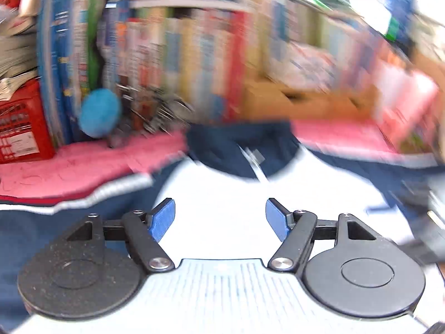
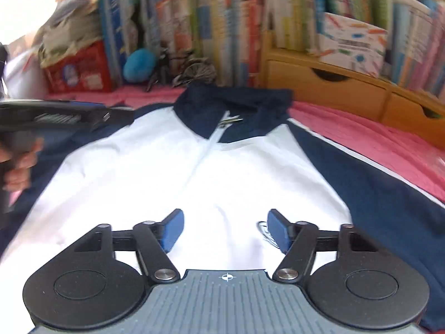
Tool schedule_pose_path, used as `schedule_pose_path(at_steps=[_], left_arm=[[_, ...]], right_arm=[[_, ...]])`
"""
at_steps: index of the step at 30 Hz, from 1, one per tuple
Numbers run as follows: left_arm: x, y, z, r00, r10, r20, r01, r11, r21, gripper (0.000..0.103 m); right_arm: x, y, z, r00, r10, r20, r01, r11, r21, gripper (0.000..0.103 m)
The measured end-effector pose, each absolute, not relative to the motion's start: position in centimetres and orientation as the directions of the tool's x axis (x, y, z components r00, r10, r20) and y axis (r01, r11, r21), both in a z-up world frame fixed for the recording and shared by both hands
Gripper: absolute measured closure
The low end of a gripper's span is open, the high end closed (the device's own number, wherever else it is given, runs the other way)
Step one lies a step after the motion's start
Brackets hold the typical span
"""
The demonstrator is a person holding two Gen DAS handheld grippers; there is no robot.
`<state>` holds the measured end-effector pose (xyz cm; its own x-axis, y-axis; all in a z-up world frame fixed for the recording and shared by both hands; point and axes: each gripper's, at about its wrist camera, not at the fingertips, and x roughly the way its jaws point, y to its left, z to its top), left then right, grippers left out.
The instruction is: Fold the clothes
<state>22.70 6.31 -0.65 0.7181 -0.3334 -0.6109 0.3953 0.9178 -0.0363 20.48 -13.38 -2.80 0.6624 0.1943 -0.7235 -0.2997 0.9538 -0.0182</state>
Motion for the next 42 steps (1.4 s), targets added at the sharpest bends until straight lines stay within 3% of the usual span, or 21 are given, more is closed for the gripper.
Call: schedule_pose_path(at_steps=[3, 5, 8, 10, 12, 16, 20, 22, 23, 27, 31, 34, 38, 42], left_arm=[[24.1, 5.0, -2.5, 0.703, -0.292, -0.648, 0.392, 0.920, 0.011, 0.051], [27.2, 4.9, -4.1, 0.703, -0.235, -0.672, 0.318, 0.948, 0.002, 0.066], [30.9, 4.5, -5.1, 0.759, -0.154, -0.633, 0.251, 0.966, 0.066, 0.069], [33.0, 3.9, -5.6, 0.793, -0.089, -0.602, 0.214, 0.967, 0.139, 0.068], [34.8, 4.4, -5.7, 0.795, -0.073, -0.602, 0.177, 0.977, 0.116, 0.068], [37.0, 6.3, -5.8, 0.780, -0.100, -0.618, 0.150, 0.988, 0.030, 0.052], [37.4, 7.0, -5.7, 0.774, -0.110, -0.623, 0.139, 0.990, -0.002, 0.043], [37.3, 6.6, -5.7, 0.778, -0.072, -0.624, 0.118, 0.993, 0.032, 0.033], [37.2, 6.6, -5.6, 0.780, -0.063, -0.623, 0.116, 0.992, 0.045, 0.033], [33.7, 9.2, -3.7, 0.805, -0.088, -0.586, 0.124, 0.992, 0.022, 0.043], [27.3, 14.0, -1.4, 0.838, -0.130, -0.530, 0.137, 0.990, -0.027, 0.041], [23.7, 18.9, -0.5, 0.859, -0.027, -0.512, 0.023, 1.000, -0.014, 0.038], [21.7, 28.0, -0.3, 0.828, 0.250, -0.502, -0.291, 0.957, -0.004, 0.027], [21.6, 37.9, -1.2, 0.680, 0.479, -0.556, -0.607, 0.792, -0.061, 0.025]], right_arm=[[23.1, -12.3, -4.4, 0.664, 0.131, -0.736, -0.250, 0.967, -0.055, 0.070], [25.3, -12.6, -4.8, 0.682, 0.107, -0.723, -0.200, 0.979, -0.043, 0.070], [29.0, -13.0, -5.4, 0.710, 0.061, -0.702, -0.138, 0.989, -0.054, 0.070], [31.5, -13.1, -5.6, 0.735, 0.029, -0.678, -0.117, 0.989, -0.086, 0.069], [33.8, -13.4, -5.9, 0.745, -0.011, -0.667, -0.078, 0.992, -0.104, 0.068], [37.6, -13.0, -6.9, 0.783, -0.111, -0.612, -0.020, 0.979, -0.203, 0.067], [39.0, -14.0, -7.3, 0.809, -0.083, -0.582, -0.014, 0.987, -0.160, 0.068], [39.8, -15.4, -6.9, 0.792, -0.058, -0.607, 0.009, 0.996, -0.083, 0.056], [40.1, -16.2, -6.5, 0.775, -0.057, -0.629, 0.037, 0.998, -0.044, 0.045], [37.3, -18.5, -4.0, 0.768, 0.040, -0.639, 0.087, 0.982, 0.165, 0.045], [33.0, -16.7, -2.1, 0.787, 0.118, -0.606, -0.059, 0.992, 0.115, 0.034], [30.4, -13.4, -1.9, 0.747, 0.241, -0.620, -0.217, 0.969, 0.115, 0.027], [28.0, -8.2, -3.5, 0.685, 0.362, -0.633, -0.391, 0.915, 0.100, 0.021], [26.6, -3.4, -6.2, 0.658, 0.358, -0.663, -0.450, 0.893, 0.036, 0.019]])
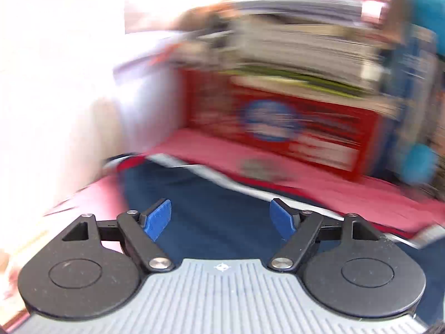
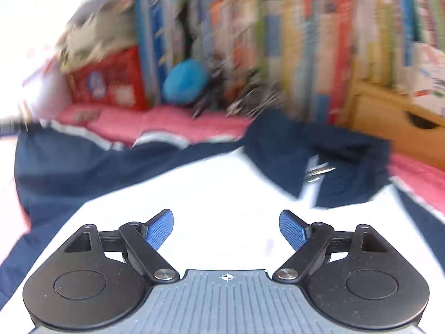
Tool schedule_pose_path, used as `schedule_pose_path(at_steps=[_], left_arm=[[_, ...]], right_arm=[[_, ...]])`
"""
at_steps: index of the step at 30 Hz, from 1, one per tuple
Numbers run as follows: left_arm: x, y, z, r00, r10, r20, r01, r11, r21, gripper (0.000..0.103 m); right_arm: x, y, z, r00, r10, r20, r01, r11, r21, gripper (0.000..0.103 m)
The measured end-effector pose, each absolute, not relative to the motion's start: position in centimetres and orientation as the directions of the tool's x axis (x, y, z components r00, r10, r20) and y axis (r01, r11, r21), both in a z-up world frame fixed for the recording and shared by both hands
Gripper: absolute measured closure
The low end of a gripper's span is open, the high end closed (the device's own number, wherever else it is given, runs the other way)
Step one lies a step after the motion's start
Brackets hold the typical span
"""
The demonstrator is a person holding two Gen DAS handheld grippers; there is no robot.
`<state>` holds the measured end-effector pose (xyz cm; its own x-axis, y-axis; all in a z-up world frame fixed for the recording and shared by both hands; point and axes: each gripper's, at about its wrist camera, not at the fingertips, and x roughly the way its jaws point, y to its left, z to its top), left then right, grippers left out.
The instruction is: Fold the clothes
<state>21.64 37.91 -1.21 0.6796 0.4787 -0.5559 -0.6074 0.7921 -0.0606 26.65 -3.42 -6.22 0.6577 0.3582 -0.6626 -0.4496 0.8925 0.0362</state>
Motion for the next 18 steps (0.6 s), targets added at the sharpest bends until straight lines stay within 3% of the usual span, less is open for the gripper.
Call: schedule_pose_path(at_steps=[3, 6, 9, 12, 14, 18], left_arm=[[22.1, 43.3, -2.7, 0.600, 0.513, -0.615, -0.722, 0.678, -0.139, 0.025], [23.2, 46.4, -4.3, 0.583, 0.470, -0.662, -0.758, 0.609, -0.235, 0.025], [24.1, 47.8, -4.7, 0.616, 0.466, -0.635, -0.756, 0.575, -0.311, 0.027], [25.5, 48.2, -4.7, 0.596, 0.492, -0.635, -0.769, 0.576, -0.277, 0.086], [25.4, 48.1, -4.2, 0.620, 0.505, -0.600, -0.753, 0.599, -0.273, 0.094], [23.0, 45.9, 0.1, 0.725, 0.632, -0.273, -0.686, 0.697, -0.208, 0.094]], right_arm=[[26.0, -2.0, -7.2, 0.682, 0.340, -0.648, -0.448, 0.894, -0.003, 0.011], [25.5, -2.2, -7.6, 0.694, 0.339, -0.635, -0.431, 0.902, 0.011, 0.007], [25.5, -2.1, -8.0, 0.698, 0.333, -0.634, -0.425, 0.905, 0.007, 0.005], [25.6, -2.1, -8.1, 0.699, 0.331, -0.634, -0.423, 0.906, 0.006, 0.005], [25.6, -2.1, -8.1, 0.699, 0.331, -0.634, -0.423, 0.906, 0.007, 0.005], [25.6, -2.1, -8.1, 0.695, 0.335, -0.636, -0.427, 0.904, 0.010, 0.002]])
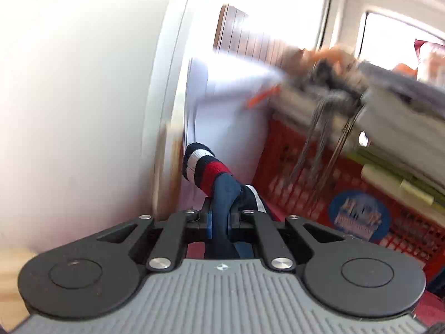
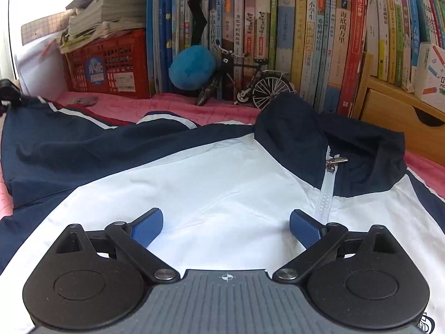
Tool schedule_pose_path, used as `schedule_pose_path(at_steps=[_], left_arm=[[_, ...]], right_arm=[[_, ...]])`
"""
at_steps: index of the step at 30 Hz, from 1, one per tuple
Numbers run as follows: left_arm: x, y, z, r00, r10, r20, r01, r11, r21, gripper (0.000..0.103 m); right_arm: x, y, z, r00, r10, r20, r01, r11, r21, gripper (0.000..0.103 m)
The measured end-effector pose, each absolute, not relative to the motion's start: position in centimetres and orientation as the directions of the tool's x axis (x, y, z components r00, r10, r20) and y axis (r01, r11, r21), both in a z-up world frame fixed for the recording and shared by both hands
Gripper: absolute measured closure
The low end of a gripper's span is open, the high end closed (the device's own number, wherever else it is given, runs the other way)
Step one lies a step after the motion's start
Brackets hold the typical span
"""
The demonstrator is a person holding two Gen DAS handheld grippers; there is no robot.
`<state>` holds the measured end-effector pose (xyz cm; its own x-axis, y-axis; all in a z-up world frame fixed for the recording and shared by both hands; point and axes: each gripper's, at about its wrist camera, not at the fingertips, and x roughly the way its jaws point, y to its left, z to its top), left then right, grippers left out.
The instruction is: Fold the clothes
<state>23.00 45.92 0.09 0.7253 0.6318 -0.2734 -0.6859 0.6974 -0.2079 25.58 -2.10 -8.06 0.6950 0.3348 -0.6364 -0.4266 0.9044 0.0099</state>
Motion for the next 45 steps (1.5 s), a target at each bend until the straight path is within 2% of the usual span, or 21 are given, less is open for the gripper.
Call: schedule_pose_path(at_steps=[1, 3, 6, 10, 13, 15, 19, 20, 22, 25, 28, 30, 31, 34, 36, 38, 41, 42, 43, 45], left_arm=[[22.3, 45.5, 0.9, 0.731, 0.649, -0.210, -0.682, 0.706, -0.191, 0.093], [21.8, 44.9, 1.0, 0.691, 0.703, -0.168, -0.722, 0.684, -0.107, 0.092], [22.8, 45.1, -1.1, 0.612, 0.746, -0.261, -0.773, 0.634, -0.002, 0.092], [23.8, 46.7, -4.5, 0.514, 0.746, -0.424, -0.822, 0.569, 0.005, 0.092], [24.3, 47.2, -5.0, 0.484, 0.742, -0.464, -0.829, 0.559, 0.028, 0.091], [25.2, 47.5, -5.5, 0.443, 0.734, -0.515, -0.826, 0.557, 0.083, 0.083], [26.7, 47.8, -6.0, 0.343, 0.720, -0.602, -0.809, 0.553, 0.201, 0.058], [26.4, 47.8, -5.6, 0.348, 0.712, -0.610, -0.810, 0.556, 0.188, 0.051], [25.3, 47.4, -4.5, 0.389, 0.691, -0.610, -0.818, 0.564, 0.117, 0.045], [23.2, 45.4, -2.0, 0.480, 0.687, -0.546, -0.813, 0.582, 0.017, 0.045], [22.3, 40.5, 0.9, 0.650, 0.624, -0.434, -0.679, 0.734, 0.038, 0.049], [21.4, 35.9, 2.6, 0.791, 0.486, -0.372, -0.498, 0.864, 0.070, 0.050], [20.8, 33.4, 3.0, 0.846, 0.387, -0.367, -0.390, 0.918, 0.069, 0.050], [19.0, 25.5, 3.0, 0.899, 0.047, -0.436, -0.058, 0.998, -0.011, 0.049], [18.7, 21.1, 1.2, 0.861, -0.061, -0.504, 0.058, 0.998, -0.022, 0.049], [18.6, 18.9, -1.1, 0.823, -0.049, -0.567, 0.091, 0.995, 0.045, 0.054], [18.5, 16.2, -4.5, 0.769, -0.012, -0.639, 0.132, 0.981, 0.141, 0.055], [18.3, 16.8, -5.0, 0.778, 0.018, -0.628, 0.116, 0.978, 0.171, 0.055], [17.7, 17.6, -5.1, 0.794, 0.044, -0.606, 0.099, 0.975, 0.200, 0.049], [17.7, 19.4, -4.9, 0.792, 0.131, -0.596, 0.030, 0.967, 0.253, 0.048]], right_arm=[[25.6, -2.1, -8.1, 0.692, 0.337, -0.638, -0.430, 0.903, 0.010, 0.002], [25.6, -2.0, -8.0, 0.688, 0.345, -0.639, -0.439, 0.899, 0.013, 0.001], [25.6, -1.9, -8.0, 0.686, 0.347, -0.640, -0.442, 0.897, 0.013, 0.001], [25.6, -1.9, -7.9, 0.686, 0.346, -0.640, -0.442, 0.897, 0.011, 0.001], [25.7, -2.0, -7.9, 0.686, 0.346, -0.641, -0.441, 0.897, 0.012, 0.001], [25.7, -2.0, -7.8, 0.684, 0.346, -0.642, -0.441, 0.897, 0.014, 0.001], [25.8, -2.0, -7.8, 0.683, 0.347, -0.643, -0.441, 0.897, 0.016, 0.000], [25.8, -2.0, -7.8, 0.683, 0.347, -0.643, -0.441, 0.897, 0.016, 0.000], [25.8, -2.0, -7.8, 0.682, 0.347, -0.644, -0.441, 0.897, 0.017, 0.000], [25.9, -2.0, -7.7, 0.681, 0.348, -0.645, -0.441, 0.897, 0.018, 0.000], [25.9, -2.0, -7.7, 0.680, 0.348, -0.645, -0.441, 0.897, 0.019, 0.000], [25.9, -2.0, -7.7, 0.679, 0.348, -0.646, -0.441, 0.897, 0.019, 0.000], [25.9, -2.0, -7.7, 0.679, 0.348, -0.647, -0.442, 0.897, 0.019, 0.000], [26.0, -2.0, -7.6, 0.677, 0.346, -0.649, -0.442, 0.897, 0.017, 0.000], [26.0, -2.1, -7.5, 0.673, 0.346, -0.654, -0.444, 0.896, 0.017, 0.000], [25.8, -2.7, -6.9, 0.672, 0.332, -0.662, -0.431, 0.902, 0.016, 0.001], [24.2, -6.1, -5.5, 0.674, 0.321, -0.665, -0.418, 0.908, 0.014, 0.001], [23.5, -7.6, -5.1, 0.675, 0.325, -0.662, -0.422, 0.907, 0.015, 0.000], [22.8, -9.0, -4.7, 0.676, 0.328, -0.660, -0.425, 0.905, 0.015, 0.000], [21.8, -12.4, -4.2, 0.674, 0.306, -0.673, -0.431, 0.902, -0.020, 0.000]])
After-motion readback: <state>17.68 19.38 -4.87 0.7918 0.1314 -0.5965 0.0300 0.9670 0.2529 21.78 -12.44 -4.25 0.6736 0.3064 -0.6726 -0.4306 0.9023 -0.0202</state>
